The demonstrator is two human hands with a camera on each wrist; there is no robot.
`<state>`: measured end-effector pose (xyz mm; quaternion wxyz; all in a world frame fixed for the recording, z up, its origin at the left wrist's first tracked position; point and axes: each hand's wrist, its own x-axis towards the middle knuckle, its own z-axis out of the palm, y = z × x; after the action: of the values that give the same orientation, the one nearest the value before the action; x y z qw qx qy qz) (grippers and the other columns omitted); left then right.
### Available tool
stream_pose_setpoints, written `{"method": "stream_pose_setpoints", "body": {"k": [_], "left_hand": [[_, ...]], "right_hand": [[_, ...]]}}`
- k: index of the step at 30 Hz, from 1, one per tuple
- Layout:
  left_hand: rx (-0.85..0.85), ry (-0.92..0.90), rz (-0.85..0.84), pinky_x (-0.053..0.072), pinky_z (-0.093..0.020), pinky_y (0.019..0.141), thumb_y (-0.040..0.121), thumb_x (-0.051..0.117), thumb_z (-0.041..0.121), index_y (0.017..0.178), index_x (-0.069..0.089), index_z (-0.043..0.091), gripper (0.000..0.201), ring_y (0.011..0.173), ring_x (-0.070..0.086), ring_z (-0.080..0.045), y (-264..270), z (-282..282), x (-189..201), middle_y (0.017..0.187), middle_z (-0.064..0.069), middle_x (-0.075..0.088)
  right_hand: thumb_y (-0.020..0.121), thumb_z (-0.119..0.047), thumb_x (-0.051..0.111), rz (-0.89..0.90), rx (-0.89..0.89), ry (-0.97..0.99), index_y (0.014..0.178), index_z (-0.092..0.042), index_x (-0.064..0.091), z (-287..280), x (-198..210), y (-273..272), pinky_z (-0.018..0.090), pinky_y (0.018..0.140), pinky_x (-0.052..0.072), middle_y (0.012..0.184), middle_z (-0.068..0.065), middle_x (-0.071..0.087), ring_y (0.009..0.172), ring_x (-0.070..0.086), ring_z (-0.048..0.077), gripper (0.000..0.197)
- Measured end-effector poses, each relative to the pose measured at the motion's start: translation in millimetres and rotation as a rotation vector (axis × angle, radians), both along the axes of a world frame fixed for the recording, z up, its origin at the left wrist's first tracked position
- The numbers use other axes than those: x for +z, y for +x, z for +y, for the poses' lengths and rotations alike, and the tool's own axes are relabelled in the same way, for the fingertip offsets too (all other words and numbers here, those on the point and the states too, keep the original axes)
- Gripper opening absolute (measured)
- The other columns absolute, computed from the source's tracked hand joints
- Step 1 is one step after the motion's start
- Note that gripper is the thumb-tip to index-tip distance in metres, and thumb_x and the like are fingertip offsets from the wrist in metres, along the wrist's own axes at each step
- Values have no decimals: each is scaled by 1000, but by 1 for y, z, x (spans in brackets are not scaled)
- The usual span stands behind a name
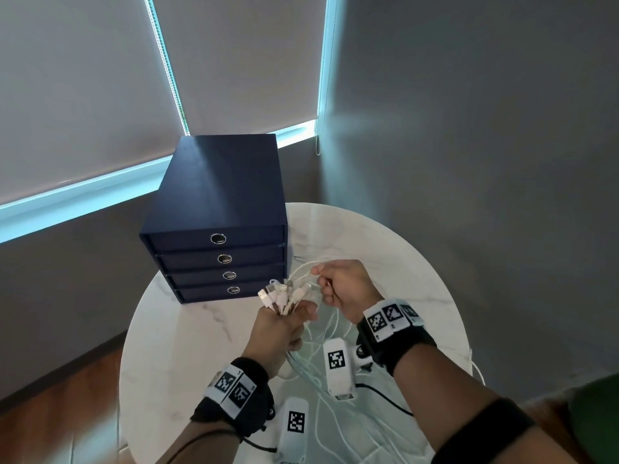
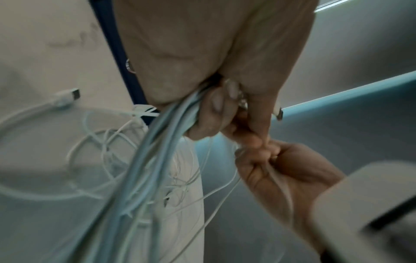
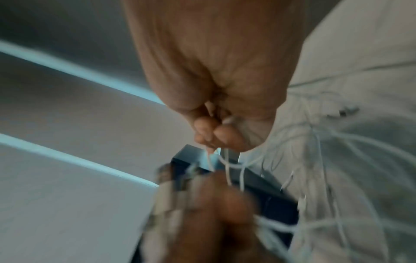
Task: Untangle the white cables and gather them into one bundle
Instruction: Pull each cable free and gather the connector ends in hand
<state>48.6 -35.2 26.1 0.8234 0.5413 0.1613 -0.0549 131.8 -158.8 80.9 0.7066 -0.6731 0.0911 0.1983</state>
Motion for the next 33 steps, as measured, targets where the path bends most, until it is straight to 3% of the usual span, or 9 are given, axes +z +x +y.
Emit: {"method": "stream_pose_setpoints", "body": {"k": [4, 7, 11, 17, 20, 23, 25, 28, 33], "left_hand": [[198, -44, -70, 22, -19, 39, 90, 68, 7, 93, 73, 4, 6, 45, 27, -7, 15, 4, 7, 74, -6, 54], [215, -7, -93, 26, -18, 38, 88, 71, 12, 105, 66, -9, 28, 44, 35, -5, 21, 2, 10, 72, -6, 54], [196, -65, -105, 22, -19, 40, 79, 76, 21, 105, 68, 0, 35, 44, 25, -7, 22, 1, 9, 72, -5, 46], [150, 4, -116, 21, -20, 41, 88, 71, 11, 91, 66, 7, 7, 43, 23, -8, 21, -1, 16, 71, -1, 60], [158, 89, -91, 23, -20, 41, 91, 68, 5, 93, 69, 7, 3, 39, 30, -4, 26, 0, 19, 61, 7, 62], [155, 244, -94, 33, -20, 41, 89, 69, -2, 94, 72, 7, 11, 43, 48, -2, 29, 3, 14, 70, 5, 70], [168, 298, -51, 38, -13, 42, 83, 70, -9, 93, 73, 3, 16, 49, 55, -3, 25, 7, 2, 67, 4, 69], [244, 304, 103, 34, -16, 36, 79, 73, -11, 85, 70, 1, 14, 37, 44, -4, 8, 18, -31, 49, 8, 57], [366, 187, 199, 31, -20, 39, 82, 76, 2, 82, 65, 3, 12, 41, 34, -9, 1, 43, -59, 62, -9, 45]], "right_hand": [[81, -4, 59, -151, 319, -368, 72, -9, 74, -5, -2, -9, 19, 41, 25, 52, 5, 49, 41, 35, 15, 18], [84, -9, 61, -201, 538, -374, 73, -7, 71, -5, 7, -17, 19, 40, 24, 54, 5, 44, 42, 33, 13, 15], [95, -6, 51, -298, 444, -295, 84, 0, 68, -13, 19, -11, 17, 39, 25, 44, -11, 46, 40, 33, 8, 21], [99, -4, 48, -405, 369, -170, 83, -2, 66, -23, 41, 0, 15, 38, 26, 49, -2, 39, 37, 29, 4, 24], [100, -7, 48, -431, 321, -145, 86, 1, 66, -26, 47, 4, 16, 40, 26, 48, -6, 38, 40, 28, 6, 24], [99, -7, 48, -435, 290, -50, 79, -7, 66, -28, 57, 2, 19, 42, 23, 49, -5, 37, 42, 27, 8, 27], [98, 0, 43, -425, 171, 156, 75, -10, 63, -31, 73, 5, 17, 43, 17, 49, -5, 36, 41, 25, 8, 32], [96, -1, 41, -441, -58, 462, 74, -11, 60, -50, 111, 24, 14, 41, 16, 50, -4, 33, 40, 23, 8, 31], [101, -11, 38, -497, -312, 445, 79, -12, 53, -93, 138, 54, 18, 40, 23, 55, -4, 34, 42, 26, 9, 27]]}}
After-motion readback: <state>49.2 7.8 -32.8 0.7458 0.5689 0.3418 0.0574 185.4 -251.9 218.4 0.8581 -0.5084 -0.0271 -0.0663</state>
